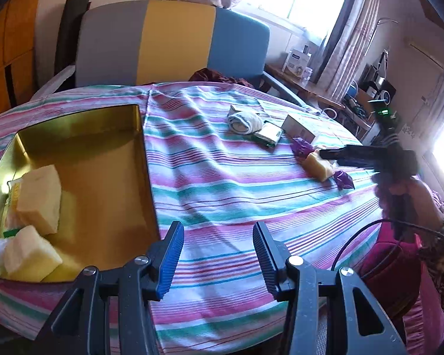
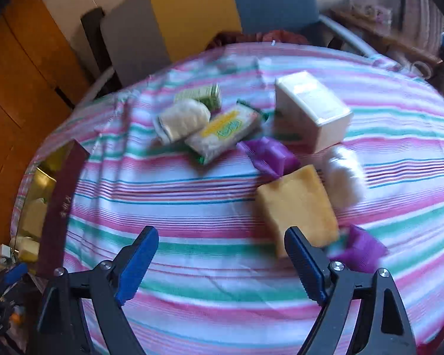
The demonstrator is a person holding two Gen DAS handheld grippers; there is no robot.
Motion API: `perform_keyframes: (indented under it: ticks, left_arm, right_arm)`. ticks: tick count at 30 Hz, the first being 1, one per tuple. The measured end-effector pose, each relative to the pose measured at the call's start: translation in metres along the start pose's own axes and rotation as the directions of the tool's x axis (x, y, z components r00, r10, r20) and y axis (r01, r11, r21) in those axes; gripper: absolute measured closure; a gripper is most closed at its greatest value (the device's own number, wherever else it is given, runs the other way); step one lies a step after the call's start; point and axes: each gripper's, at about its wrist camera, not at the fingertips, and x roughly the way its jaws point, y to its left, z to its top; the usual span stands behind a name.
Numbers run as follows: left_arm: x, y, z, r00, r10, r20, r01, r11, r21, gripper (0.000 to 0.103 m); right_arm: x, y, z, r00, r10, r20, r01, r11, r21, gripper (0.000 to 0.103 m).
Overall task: Organize objects
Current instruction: 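Grasp a purple wrapped packet with the right gripper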
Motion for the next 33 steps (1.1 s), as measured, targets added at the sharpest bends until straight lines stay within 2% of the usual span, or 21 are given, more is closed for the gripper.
perform_keyframes:
  ticks: [2, 3, 5, 6, 7, 10, 13, 15, 17, 19, 21, 26, 30, 33]
  left_arm:
    - [0.004, -0.002, 0.001, 1.000, -0.010, -0.004, 0.010, 1.000, -0.004, 0.054]
    - [0.006, -0.003, 0.002, 1.000, -0.014, -0.005, 0.014, 1.000, -0.007, 0.054]
    - [0.010, -0.007, 0.003, 1.000, -0.019, -0.011, 0.019, 1.000, -0.007, 0.054]
    - [0.011, -0.010, 0.004, 1.000, -0.022, -0.013, 0.022, 1.000, -0.004, 0.054]
    - [0.012, -0.011, 0.005, 1.000, -0.022, -0.012, 0.022, 1.000, -0.001, 0.054]
    - [0.012, -0.020, 0.007, 1.000, -0.022, -0.011, 0.022, 1.000, 0.021, 0.054]
    - [0.012, -0.025, 0.007, 1.000, -0.017, -0.014, 0.018, 0.999, 0.040, 0.054]
    - [0.013, -0.027, 0.007, 1.000, -0.017, -0.020, 0.018, 0.999, 0.046, 0.054]
    - [0.016, -0.028, 0.008, 1.000, -0.014, -0.027, 0.015, 0.999, 0.044, 0.054]
    - [0.019, -0.030, 0.011, 0.999, -0.018, -0.034, 0.019, 0.999, 0.045, 0.054]
    - [0.023, -0.034, 0.015, 0.999, -0.017, -0.040, 0.019, 0.998, 0.054, 0.054]
    - [0.043, -0.057, 0.033, 0.995, -0.052, -0.081, 0.057, 0.996, 0.066, 0.054]
    - [0.076, -0.088, 0.050, 0.985, -0.108, -0.136, 0.116, 0.992, 0.054, 0.053]
    - [0.103, -0.112, 0.060, 0.975, -0.149, -0.165, 0.159, 0.986, 0.043, 0.042]
  right_arm:
    - [-0.018, -0.021, 0.003, 0.993, -0.100, 0.057, 0.097, 0.994, 0.055, 0.014]
    - [-0.025, -0.036, 0.005, 0.982, -0.179, 0.068, 0.171, 0.980, 0.103, 0.012]
    - [-0.023, -0.063, 0.005, 0.967, -0.256, 0.014, 0.248, 0.949, 0.193, 0.011]
    - [-0.018, -0.078, 0.003, 0.964, -0.263, -0.035, 0.263, 0.933, 0.244, 0.012]
    - [-0.008, -0.093, -0.001, 0.965, -0.247, -0.092, 0.263, 0.916, 0.304, 0.017]
    - [0.012, -0.113, -0.012, 0.967, -0.191, -0.171, 0.245, 0.882, 0.403, 0.027]
    - [0.023, -0.115, -0.019, 0.975, -0.145, -0.171, 0.205, 0.883, 0.423, 0.036]
    - [0.025, -0.106, -0.021, 0.971, -0.179, -0.160, 0.227, 0.901, 0.369, 0.036]
    - [0.026, -0.098, -0.021, 0.963, -0.214, -0.163, 0.255, 0.918, 0.305, 0.040]
    - [0.026, -0.091, -0.022, 0.954, -0.247, -0.167, 0.284, 0.923, 0.258, 0.048]
    - [0.025, -0.091, -0.022, 0.952, -0.260, -0.159, 0.293, 0.925, 0.243, 0.049]
    - [0.003, -0.091, -0.020, 0.951, -0.299, -0.081, 0.310, 0.916, 0.255, 0.052]
    - [-0.005, -0.107, -0.023, 0.961, -0.273, -0.054, 0.275, 0.903, 0.329, 0.052]
    - [-0.015, -0.120, -0.033, 0.963, -0.267, -0.045, 0.263, 0.882, 0.391, 0.052]
